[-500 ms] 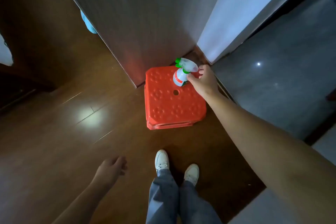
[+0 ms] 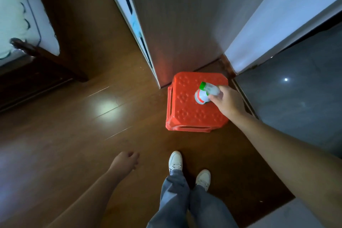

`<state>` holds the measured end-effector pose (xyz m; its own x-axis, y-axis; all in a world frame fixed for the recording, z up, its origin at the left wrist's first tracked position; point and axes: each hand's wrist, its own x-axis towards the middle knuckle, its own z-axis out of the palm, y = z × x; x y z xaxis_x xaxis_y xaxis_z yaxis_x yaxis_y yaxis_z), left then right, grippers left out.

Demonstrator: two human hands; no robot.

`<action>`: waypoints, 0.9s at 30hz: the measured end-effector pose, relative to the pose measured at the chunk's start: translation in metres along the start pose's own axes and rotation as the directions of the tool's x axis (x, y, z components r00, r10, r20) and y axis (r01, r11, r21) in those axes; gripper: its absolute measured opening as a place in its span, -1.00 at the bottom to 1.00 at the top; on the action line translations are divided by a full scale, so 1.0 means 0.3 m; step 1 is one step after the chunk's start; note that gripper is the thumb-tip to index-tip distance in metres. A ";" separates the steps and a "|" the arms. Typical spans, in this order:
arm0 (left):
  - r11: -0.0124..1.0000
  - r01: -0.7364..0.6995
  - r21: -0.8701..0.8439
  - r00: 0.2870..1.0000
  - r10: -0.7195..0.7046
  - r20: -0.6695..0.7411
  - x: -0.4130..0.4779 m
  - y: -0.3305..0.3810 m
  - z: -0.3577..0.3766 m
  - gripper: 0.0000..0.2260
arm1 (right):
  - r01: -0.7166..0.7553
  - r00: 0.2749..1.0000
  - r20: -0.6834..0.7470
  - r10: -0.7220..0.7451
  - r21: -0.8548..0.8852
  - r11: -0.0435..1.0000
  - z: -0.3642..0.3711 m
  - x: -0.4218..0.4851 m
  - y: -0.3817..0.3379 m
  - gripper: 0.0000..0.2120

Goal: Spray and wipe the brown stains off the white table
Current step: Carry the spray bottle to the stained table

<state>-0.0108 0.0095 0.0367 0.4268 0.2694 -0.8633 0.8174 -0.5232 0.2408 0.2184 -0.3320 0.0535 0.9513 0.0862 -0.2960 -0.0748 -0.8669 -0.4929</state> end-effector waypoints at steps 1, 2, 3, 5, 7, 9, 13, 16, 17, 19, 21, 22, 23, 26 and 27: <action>0.999 -0.013 -0.042 1.000 0.013 -0.002 -0.032 0.007 -0.006 -0.76 | 0.011 1.000 -0.021 -0.010 0.029 1.000 -0.013 -0.053 -0.018 -0.71; 0.998 -0.025 -0.053 1.000 0.024 -0.012 -0.063 0.016 -0.010 -0.77 | 0.016 0.999 -0.050 -0.013 0.068 0.998 -0.029 -0.115 -0.028 -0.72; 0.997 -0.033 -0.072 0.999 0.031 -0.029 -0.099 0.026 -0.017 -0.77 | 0.023 0.998 -0.052 -0.018 0.088 0.996 -0.040 -0.189 -0.028 -0.72; 0.994 -0.056 -0.098 0.997 0.051 -0.058 -0.168 0.027 -0.026 -0.77 | 0.043 0.999 -0.024 -0.041 0.125 0.991 -0.060 -0.347 -0.040 -0.74; 0.987 -0.071 -0.141 0.992 0.055 -0.113 -0.242 0.022 -0.031 -0.76 | 0.029 0.999 0.029 -0.035 0.183 0.983 -0.072 -0.467 -0.051 -0.78; 0.977 -0.079 -0.198 0.984 0.044 -0.174 -0.323 -0.003 -0.023 -0.76 | 0.030 0.996 0.078 -0.048 0.222 0.975 -0.079 -0.569 -0.057 -0.80; 0.936 -0.066 -0.346 0.953 -0.043 -0.300 -0.514 -0.112 0.042 -0.76 | 0.120 0.962 0.212 -0.174 0.245 0.962 -0.083 -0.711 -0.072 -0.76; 0.837 -0.029 -0.546 0.912 -0.201 -0.357 -0.678 -0.230 0.173 -0.76 | 0.246 0.887 0.330 -0.323 0.254 0.935 -0.089 -0.743 -0.099 -0.79; 0.783 -0.017 -0.621 0.896 -0.264 -0.357 -0.731 -0.275 0.240 -0.75 | 0.299 0.848 0.368 -0.382 0.264 0.917 -0.092 -0.750 -0.114 -0.81; 0.661 0.025 -0.750 0.856 -0.402 -0.326 -0.846 -0.361 0.396 -0.75 | 0.416 0.751 0.431 -0.501 0.280 0.865 -0.093 -0.760 -0.152 -0.76; 0.520 0.061 -0.852 0.814 -0.520 -0.259 -0.954 -0.445 0.573 -0.76 | 0.515 0.644 0.490 -0.588 0.290 0.806 -0.078 -0.773 -0.187 -0.72; 0.432 0.071 -0.899 0.793 -0.571 -0.212 -1.008 -0.478 0.656 -0.77 | 0.550 0.596 0.519 -0.612 0.292 0.783 -0.063 -0.781 -0.203 -0.73; 0.334 0.063 -0.940 0.771 -0.615 -0.166 -1.055 -0.508 0.736 -0.77 | 0.575 0.555 0.546 -0.627 0.292 0.764 -0.045 -0.791 -0.219 -0.75; 0.089 0.025 -0.996 0.698 -0.715 -0.046 -1.178 -0.579 0.941 -0.75 | 0.636 0.431 0.612 -0.663 0.314 0.705 0.024 -0.843 -0.274 -0.73; 0.028 0.010 -1.000 0.679 -0.734 -0.014 -1.209 -0.593 0.998 -0.74 | 0.661 0.382 0.629 -0.677 0.326 0.676 0.046 -0.867 -0.294 -0.72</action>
<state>-0.4268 -0.2371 0.1742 -0.3045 0.5781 -0.7570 0.4143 0.7960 0.4413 -0.0267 -0.2713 0.1627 0.2259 0.9288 -0.2937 0.4808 -0.3685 -0.7956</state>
